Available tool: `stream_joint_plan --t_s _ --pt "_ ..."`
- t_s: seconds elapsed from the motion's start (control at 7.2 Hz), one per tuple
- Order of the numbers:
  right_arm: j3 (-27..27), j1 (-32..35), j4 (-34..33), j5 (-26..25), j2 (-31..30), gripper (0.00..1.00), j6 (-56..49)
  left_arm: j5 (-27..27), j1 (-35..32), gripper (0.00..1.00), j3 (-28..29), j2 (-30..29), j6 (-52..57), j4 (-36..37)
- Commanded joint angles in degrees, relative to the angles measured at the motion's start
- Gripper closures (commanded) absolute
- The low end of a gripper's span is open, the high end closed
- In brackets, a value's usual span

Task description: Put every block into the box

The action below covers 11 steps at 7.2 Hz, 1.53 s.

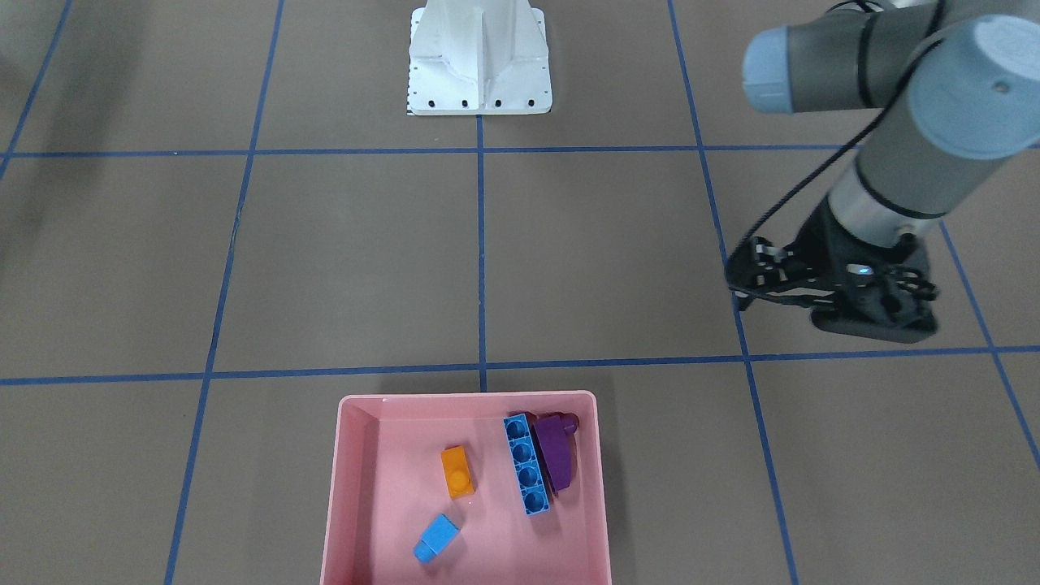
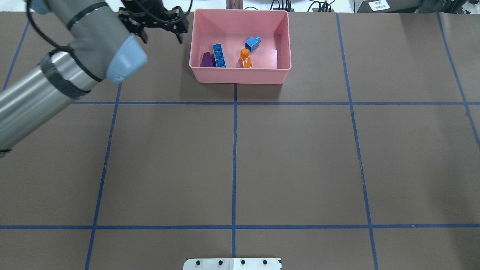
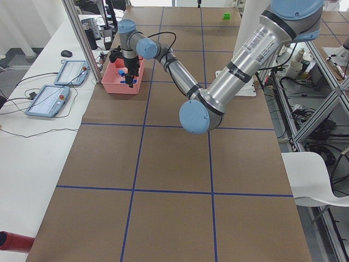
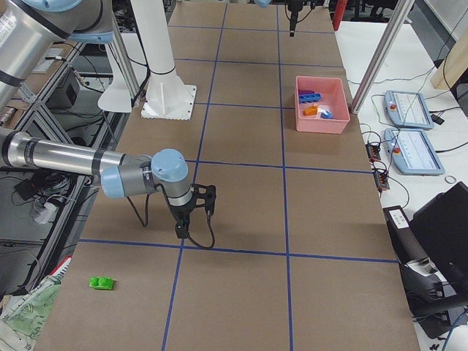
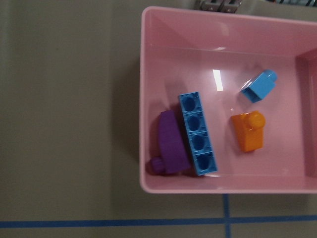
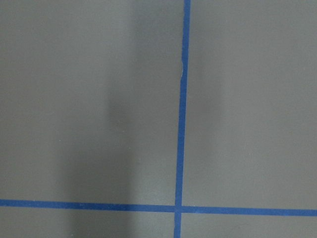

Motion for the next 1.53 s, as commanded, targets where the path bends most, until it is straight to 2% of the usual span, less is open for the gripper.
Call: stream_joint_plan --t_s 0.0,0.14,0.28,0.42,0.56,0.69,0.97,1.39 --pt "-3.3 0.0 6.8 1.1 -3.6 0.00 2.0 -0.2 -12.1 0.00 -1.1 10.7 26.3 6.3" --pt "-3.3 0.0 7.2 1.3 -5.6 0.00 2.0 0.0 -17.7 0.00 -0.3 15.7 38.8 8.5" --pt "-3.3 0.0 7.2 1.3 -7.4 0.00 1.9 0.0 -22.2 0.00 1.0 19.9 45.4 8.8" --pt "-3.3 0.0 7.3 1.2 -9.3 0.00 1.3 -0.1 -26.8 0.00 1.2 29.2 50.1 6.6" --pt "-3.3 0.0 9.5 1.2 -11.9 0.00 1.3 -0.6 -30.5 0.00 2.2 33.1 52.4 0.2" --pt "-4.1 0.0 11.3 1.2 -14.7 0.00 1.3 -5.3 -31.8 0.00 2.8 34.9 51.9 -0.9" --pt "-14.9 0.0 22.7 2.5 -14.9 0.00 1.7 -7.2 -31.9 0.00 2.3 35.2 51.2 -0.9" --pt "-22.2 -0.1 25.6 2.0 -15.3 0.00 -5.6 -8.1 -31.9 0.00 1.9 36.5 51.6 -1.2"
